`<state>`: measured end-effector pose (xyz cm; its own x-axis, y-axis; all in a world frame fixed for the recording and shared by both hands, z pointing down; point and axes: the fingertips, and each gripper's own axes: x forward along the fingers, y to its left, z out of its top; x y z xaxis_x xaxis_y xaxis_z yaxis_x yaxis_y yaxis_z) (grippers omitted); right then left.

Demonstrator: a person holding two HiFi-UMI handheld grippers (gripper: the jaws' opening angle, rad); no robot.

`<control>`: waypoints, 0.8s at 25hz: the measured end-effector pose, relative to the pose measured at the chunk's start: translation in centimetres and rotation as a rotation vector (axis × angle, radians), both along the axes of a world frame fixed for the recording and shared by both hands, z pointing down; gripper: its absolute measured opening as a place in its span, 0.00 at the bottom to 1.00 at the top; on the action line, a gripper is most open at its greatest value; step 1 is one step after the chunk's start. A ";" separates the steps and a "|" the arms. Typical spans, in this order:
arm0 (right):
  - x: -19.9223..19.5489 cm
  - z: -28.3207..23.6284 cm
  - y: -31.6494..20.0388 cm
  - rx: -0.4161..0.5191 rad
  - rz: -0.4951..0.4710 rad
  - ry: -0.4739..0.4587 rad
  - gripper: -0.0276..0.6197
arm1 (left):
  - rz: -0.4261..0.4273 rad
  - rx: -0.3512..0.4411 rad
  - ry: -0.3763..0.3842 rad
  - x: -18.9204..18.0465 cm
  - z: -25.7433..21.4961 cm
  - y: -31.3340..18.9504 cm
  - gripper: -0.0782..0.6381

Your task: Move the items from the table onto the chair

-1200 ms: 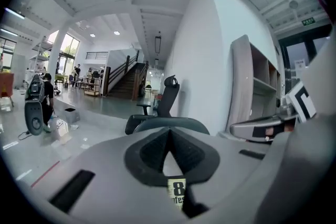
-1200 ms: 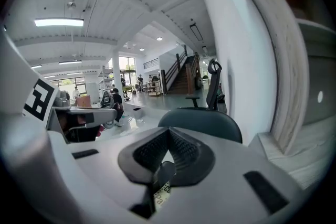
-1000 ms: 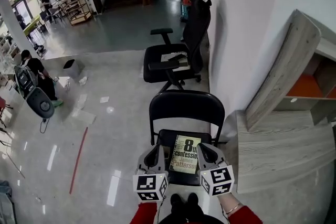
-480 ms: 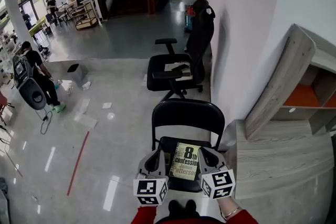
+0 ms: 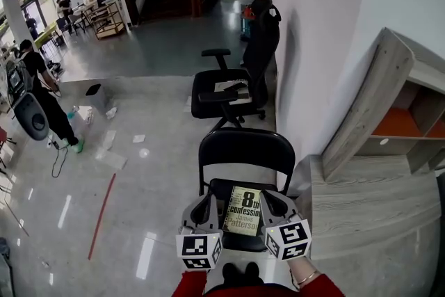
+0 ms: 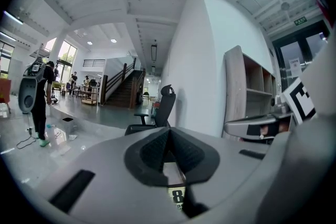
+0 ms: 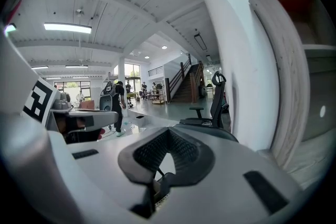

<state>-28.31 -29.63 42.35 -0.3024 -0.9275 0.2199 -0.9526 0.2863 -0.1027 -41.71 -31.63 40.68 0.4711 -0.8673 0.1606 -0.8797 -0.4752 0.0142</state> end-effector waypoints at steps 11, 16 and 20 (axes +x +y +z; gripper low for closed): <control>-0.2 -0.6 0.4 0.027 0.000 0.025 0.05 | 0.008 0.000 -0.010 0.3 0.1 0.3 0.12; -0.5 -0.6 0.8 0.034 -0.007 0.017 0.05 | 0.006 0.005 -0.012 0.1 0.0 0.7 0.12; -0.8 -0.5 1.0 0.034 -0.010 0.019 0.05 | 0.004 0.004 -0.015 -0.1 0.0 0.8 0.12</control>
<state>-29.07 -28.62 41.87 -0.3081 -0.9314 0.1941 -0.9513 0.2991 -0.0744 -41.82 -30.87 40.67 0.4718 -0.8662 0.1647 -0.8781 -0.4785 -0.0012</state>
